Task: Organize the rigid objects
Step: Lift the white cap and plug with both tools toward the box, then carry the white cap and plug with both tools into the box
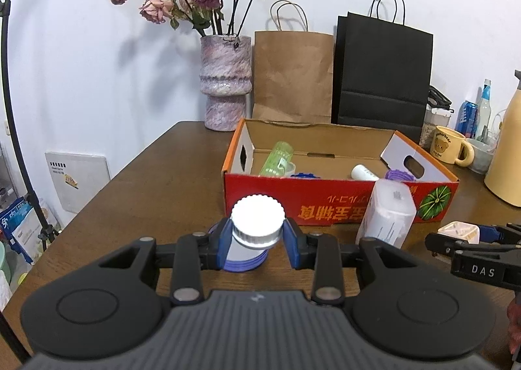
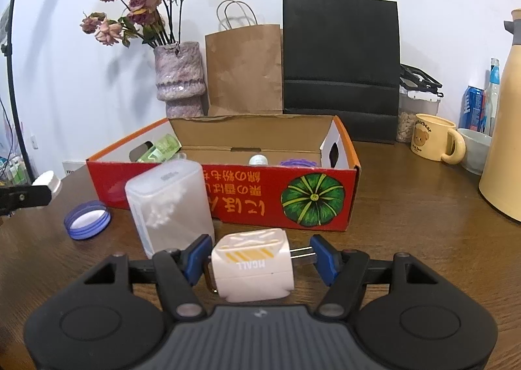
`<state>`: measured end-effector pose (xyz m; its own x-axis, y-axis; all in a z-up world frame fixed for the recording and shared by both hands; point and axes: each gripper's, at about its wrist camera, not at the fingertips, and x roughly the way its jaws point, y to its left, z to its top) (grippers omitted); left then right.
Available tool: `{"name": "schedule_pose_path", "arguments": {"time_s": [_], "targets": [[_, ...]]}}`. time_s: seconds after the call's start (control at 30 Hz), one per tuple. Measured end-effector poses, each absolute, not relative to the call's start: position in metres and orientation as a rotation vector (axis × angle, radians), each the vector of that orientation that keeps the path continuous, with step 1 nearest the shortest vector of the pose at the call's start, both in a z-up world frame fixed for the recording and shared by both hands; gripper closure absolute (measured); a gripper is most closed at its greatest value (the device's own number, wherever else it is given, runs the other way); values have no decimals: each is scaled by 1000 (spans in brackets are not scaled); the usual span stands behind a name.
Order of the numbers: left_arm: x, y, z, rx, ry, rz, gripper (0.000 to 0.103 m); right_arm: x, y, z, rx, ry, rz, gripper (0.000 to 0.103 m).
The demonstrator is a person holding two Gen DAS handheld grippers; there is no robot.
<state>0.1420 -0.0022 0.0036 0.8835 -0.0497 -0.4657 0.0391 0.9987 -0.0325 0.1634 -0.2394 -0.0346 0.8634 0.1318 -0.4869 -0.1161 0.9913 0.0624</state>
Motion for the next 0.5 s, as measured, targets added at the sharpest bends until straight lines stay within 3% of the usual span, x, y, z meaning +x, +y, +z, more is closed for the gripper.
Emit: {"name": "schedule_pose_path", "arguments": {"time_s": [0.5], "targets": [[165, -14, 21, -39, 451, -58, 68, 173, -243, -12, 23, 455, 129, 38]]}}
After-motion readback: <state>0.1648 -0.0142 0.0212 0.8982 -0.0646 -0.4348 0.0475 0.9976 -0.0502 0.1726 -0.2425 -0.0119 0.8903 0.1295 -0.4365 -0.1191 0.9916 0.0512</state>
